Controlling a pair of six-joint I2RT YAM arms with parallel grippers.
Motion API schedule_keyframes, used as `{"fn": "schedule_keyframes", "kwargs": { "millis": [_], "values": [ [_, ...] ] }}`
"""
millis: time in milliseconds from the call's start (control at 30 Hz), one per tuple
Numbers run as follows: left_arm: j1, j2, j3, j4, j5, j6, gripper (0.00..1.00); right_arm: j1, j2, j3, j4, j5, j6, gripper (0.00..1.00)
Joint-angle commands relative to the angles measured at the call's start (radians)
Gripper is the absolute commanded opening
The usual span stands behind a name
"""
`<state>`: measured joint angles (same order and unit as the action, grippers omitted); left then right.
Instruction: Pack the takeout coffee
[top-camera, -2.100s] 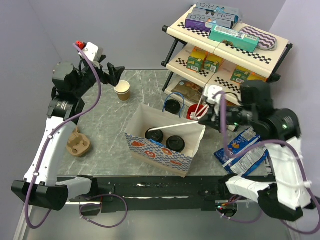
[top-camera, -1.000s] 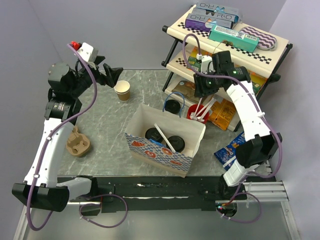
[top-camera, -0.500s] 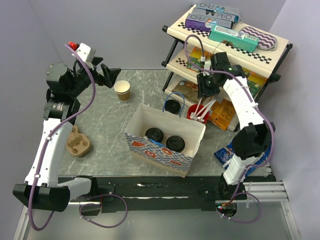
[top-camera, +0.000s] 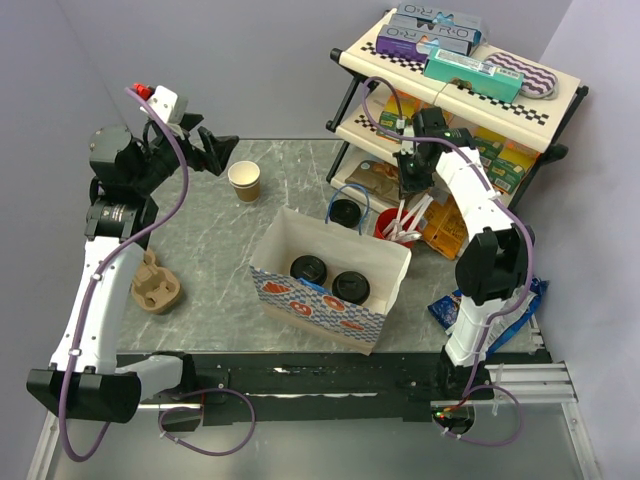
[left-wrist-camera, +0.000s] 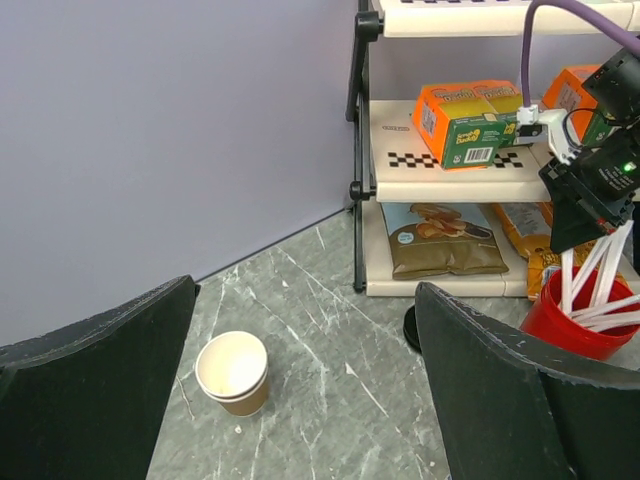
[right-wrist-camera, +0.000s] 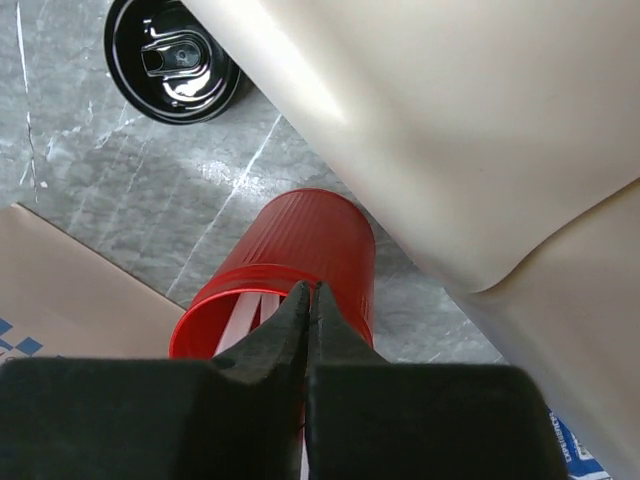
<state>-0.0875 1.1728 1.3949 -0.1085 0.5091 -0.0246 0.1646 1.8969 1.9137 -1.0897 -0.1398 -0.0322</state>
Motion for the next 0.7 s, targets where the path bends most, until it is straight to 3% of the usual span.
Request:
{"fn": "schedule_keyframes", "kwargs": {
  "millis": [0, 667],
  "values": [
    [0.009, -0.024, 0.004, 0.05, 0.031, -0.034, 0.97, -0.01, -0.059, 0.039, 0.013, 0.008, 0.025, 0.0],
    [0.009, 0.011, 0.023, 0.082, 0.074, -0.077, 0.97, 0.039, -0.406, 0.162, 0.074, -0.014, -0.077, 0.0]
  ]
}}
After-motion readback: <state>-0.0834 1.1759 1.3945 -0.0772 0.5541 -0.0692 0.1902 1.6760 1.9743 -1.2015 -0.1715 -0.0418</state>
